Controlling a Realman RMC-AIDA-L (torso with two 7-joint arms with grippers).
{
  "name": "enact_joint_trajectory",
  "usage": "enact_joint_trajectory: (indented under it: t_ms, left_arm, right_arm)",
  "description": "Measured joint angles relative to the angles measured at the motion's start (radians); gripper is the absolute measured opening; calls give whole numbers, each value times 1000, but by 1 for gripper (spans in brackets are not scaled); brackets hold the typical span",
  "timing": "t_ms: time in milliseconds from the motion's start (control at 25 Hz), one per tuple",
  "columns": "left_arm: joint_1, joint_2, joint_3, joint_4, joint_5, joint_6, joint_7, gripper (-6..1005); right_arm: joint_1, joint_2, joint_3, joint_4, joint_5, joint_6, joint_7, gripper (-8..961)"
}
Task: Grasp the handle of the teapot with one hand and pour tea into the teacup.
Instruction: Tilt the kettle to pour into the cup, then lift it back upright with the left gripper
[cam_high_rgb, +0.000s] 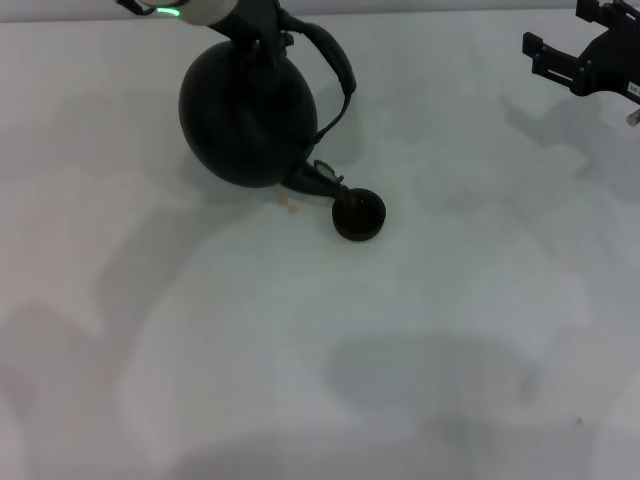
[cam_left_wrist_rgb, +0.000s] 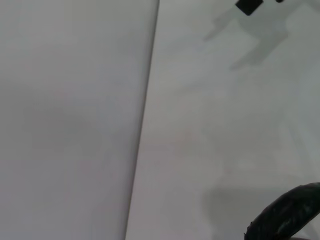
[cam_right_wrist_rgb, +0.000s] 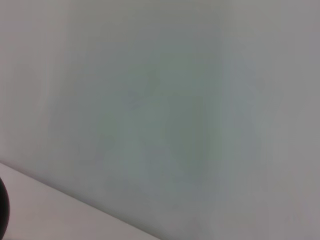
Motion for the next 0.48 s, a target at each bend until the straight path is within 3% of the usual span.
enact_joint_trajectory:
  t_ms: [240,480]
  left_arm:
    - [24,-2,-7,12,-6,-43,-52,142]
    - [97,-4,-10,54,-44,-85,-118,141]
  right_arm:
    - [0,-1,0,0,0,-5,0,856]
    - [1,-4,1,0,0,-6,6,856]
